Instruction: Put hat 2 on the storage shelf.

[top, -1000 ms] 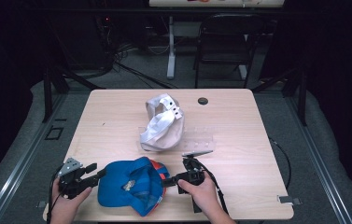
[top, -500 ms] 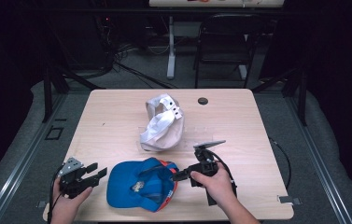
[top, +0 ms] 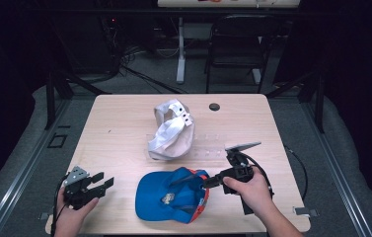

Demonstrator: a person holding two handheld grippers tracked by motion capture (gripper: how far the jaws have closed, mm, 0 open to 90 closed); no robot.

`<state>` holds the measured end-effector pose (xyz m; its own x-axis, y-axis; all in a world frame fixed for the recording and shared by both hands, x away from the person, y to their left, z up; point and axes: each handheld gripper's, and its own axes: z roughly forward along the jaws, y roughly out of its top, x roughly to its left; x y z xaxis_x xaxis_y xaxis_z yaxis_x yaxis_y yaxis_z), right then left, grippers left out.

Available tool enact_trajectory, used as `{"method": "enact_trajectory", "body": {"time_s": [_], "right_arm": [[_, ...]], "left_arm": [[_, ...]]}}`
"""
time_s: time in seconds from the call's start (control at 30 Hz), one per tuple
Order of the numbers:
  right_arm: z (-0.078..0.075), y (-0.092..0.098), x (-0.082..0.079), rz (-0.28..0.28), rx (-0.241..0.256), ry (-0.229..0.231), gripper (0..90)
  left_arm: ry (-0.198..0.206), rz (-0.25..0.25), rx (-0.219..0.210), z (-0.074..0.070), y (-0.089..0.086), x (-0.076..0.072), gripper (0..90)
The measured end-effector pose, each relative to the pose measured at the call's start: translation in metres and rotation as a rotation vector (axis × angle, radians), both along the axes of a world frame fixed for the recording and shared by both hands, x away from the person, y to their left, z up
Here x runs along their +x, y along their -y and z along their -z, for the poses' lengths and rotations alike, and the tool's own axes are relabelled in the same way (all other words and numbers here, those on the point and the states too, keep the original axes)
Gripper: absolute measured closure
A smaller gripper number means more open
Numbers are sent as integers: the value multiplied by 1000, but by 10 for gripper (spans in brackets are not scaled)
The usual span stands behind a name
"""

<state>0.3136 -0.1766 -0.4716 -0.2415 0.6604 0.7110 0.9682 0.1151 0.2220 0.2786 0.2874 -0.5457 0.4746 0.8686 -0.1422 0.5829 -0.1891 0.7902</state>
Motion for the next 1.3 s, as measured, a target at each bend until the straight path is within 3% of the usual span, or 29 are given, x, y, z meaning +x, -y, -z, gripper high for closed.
{"method": "enact_trajectory", "body": {"time_s": [0.1, 0.2, 0.23, 0.27, 0.33, 0.67, 0.73, 0.93, 1.3], "right_arm": [[-1, 6, 1, 13, 38, -11, 778], [-5, 10, 3, 25, 109, -34, 778], [-5, 10, 3, 25, 109, -34, 778], [-11, 13, 6, 22, 160, -40, 778], [-16, 15, 7, 31, 200, -42, 778], [-45, 18, 16, 52, 334, -57, 778], [-52, 16, 17, 52, 385, -75, 779], [-66, 11, 21, 52, 419, -67, 778], [-93, 22, 24, 76, 403, -56, 779]], "left_arm": [[6, -2, -3, 1, 1, 0, 504], [9, -1, -2, 1, 2, 0, 504], [9, -1, -2, 1, 2, 0, 504], [9, -2, -3, 1, 2, 0, 504], [7, -2, -4, 1, 2, 0, 504], [3, 1, -3, 0, 2, 0, 504], [3, 0, -3, 0, 2, 0, 504], [12, -4, -9, 0, 2, -1, 504], [5, -1, -4, -1, 1, -1, 504]]}}
